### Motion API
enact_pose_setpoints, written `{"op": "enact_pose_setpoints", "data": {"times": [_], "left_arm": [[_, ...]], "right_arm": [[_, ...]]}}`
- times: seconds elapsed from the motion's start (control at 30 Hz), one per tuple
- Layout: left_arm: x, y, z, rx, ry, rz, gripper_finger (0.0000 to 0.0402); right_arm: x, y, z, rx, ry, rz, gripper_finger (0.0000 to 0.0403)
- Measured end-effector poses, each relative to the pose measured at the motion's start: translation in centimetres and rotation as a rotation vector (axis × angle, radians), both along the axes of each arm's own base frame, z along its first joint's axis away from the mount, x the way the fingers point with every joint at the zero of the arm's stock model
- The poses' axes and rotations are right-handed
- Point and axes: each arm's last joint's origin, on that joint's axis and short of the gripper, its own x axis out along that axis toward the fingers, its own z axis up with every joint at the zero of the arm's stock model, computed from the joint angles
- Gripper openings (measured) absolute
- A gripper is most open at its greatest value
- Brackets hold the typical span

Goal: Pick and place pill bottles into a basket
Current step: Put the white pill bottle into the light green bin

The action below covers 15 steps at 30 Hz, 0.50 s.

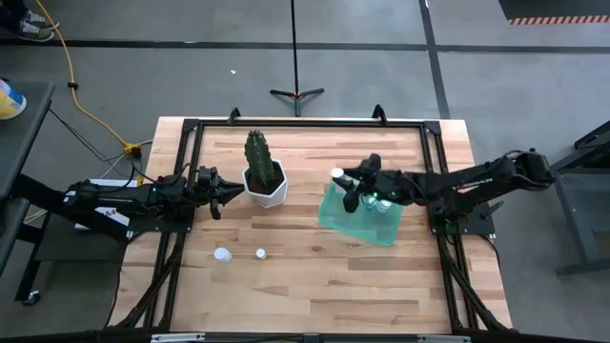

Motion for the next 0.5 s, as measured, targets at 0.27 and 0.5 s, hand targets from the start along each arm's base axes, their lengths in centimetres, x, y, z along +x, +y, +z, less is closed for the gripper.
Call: {"op": "enact_pose_setpoints", "data": {"times": [0.27, 0.5], "left_arm": [[0.0, 0.0, 0.0, 0.000, 0.000, 0.000, 0.0097], [0.0, 0.0, 0.0, 0.000, 0.000, 0.001, 0.0097]], "right_arm": [[-0.3, 1.8, -2.1, -0.001, -0.012, -0.074, 0.0143], [0.3, 3.2, -4.7, 0.006, -0.075, -0.037, 0.0139]]}}
